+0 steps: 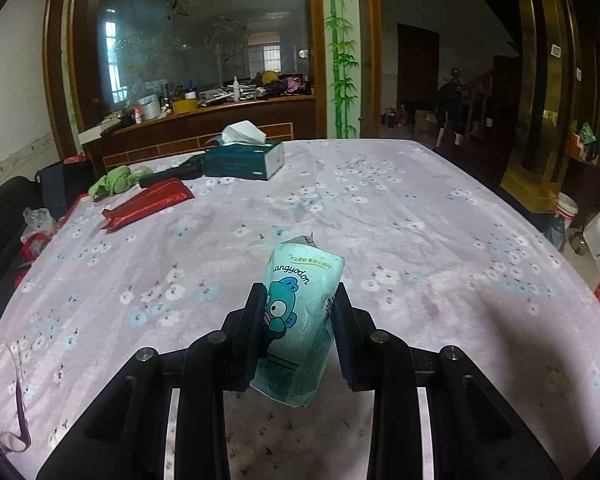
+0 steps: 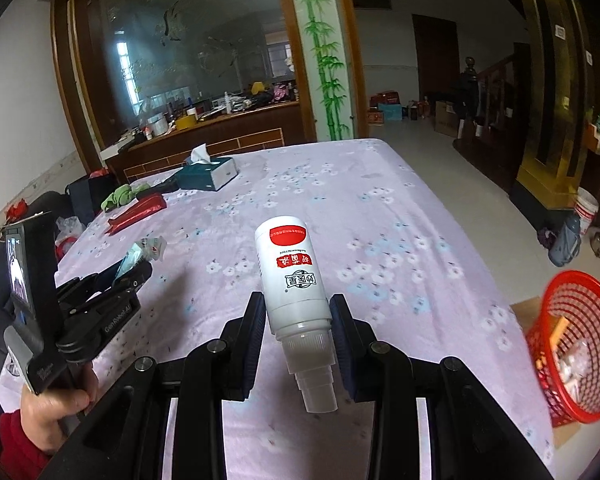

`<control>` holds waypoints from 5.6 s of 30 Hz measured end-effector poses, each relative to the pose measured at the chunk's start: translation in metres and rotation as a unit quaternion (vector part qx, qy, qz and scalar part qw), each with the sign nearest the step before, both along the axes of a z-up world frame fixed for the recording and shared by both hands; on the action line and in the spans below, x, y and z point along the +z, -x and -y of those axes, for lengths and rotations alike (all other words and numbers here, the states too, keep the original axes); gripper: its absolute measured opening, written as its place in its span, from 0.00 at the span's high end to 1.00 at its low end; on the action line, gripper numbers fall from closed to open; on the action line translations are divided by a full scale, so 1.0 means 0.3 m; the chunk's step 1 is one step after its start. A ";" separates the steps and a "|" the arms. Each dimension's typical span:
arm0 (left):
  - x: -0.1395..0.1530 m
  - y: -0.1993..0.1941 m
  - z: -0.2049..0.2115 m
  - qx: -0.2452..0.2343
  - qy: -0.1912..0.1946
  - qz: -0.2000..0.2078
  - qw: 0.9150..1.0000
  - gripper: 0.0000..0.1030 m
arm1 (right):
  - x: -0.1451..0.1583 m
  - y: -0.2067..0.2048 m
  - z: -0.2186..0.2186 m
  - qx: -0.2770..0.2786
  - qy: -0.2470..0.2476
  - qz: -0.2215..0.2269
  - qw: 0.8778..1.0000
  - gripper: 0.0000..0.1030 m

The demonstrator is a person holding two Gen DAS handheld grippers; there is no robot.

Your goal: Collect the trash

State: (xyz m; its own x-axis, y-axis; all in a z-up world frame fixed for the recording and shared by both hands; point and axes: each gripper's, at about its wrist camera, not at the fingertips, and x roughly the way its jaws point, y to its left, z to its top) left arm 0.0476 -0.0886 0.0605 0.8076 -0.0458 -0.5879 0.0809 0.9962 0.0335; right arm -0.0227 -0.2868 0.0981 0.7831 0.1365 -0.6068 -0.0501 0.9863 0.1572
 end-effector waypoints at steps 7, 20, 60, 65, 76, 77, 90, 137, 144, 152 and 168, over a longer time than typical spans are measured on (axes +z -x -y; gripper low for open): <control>0.053 0.086 0.045 -0.026 0.010 -0.003 1.000 0.71 | 0.012 0.088 0.104 -0.015 -0.022 -0.003 1.000 0.66; 0.136 0.292 0.328 -0.129 0.026 0.000 0.991 0.70 | 0.017 0.232 0.310 -0.058 -0.051 0.005 0.997 0.66; 0.197 0.316 1.280 -0.372 0.064 -0.066 0.924 0.70 | 0.012 0.392 1.083 -0.231 -0.128 0.016 0.964 0.65; 0.136 0.277 1.337 -0.369 0.064 -0.080 0.924 0.69 | -0.027 0.338 1.109 -0.236 -0.123 0.004 0.964 0.65; 0.097 0.255 1.309 -0.358 0.067 -0.086 0.927 0.39 | -0.038 0.350 1.130 -0.248 -0.114 0.001 0.962 0.57; 0.101 0.257 1.298 -0.357 0.065 -0.082 0.928 0.38 | -0.030 0.360 1.112 -0.248 -0.104 0.001 0.963 0.54; 0.116 0.380 0.994 -0.298 0.031 -0.020 0.954 0.24 | 0.016 0.451 0.849 -0.259 -0.006 0.017 0.966 0.19; 0.008 0.670 0.623 -0.178 -0.011 0.037 0.983 0.08 | -0.072 0.637 0.515 -0.288 0.092 0.016 0.953 0.11; 0.007 0.679 0.618 -0.183 -0.005 0.041 0.982 0.07 | -0.068 0.640 0.507 -0.284 0.093 0.014 0.954 0.11; 0.004 0.671 0.616 -0.172 -0.006 0.040 0.984 0.08 | -0.066 0.634 0.514 -0.281 0.094 0.012 0.955 0.11; -0.001 0.675 0.606 -0.163 -0.016 0.047 0.985 0.07 | -0.070 0.629 0.512 -0.280 0.093 0.010 0.955 0.11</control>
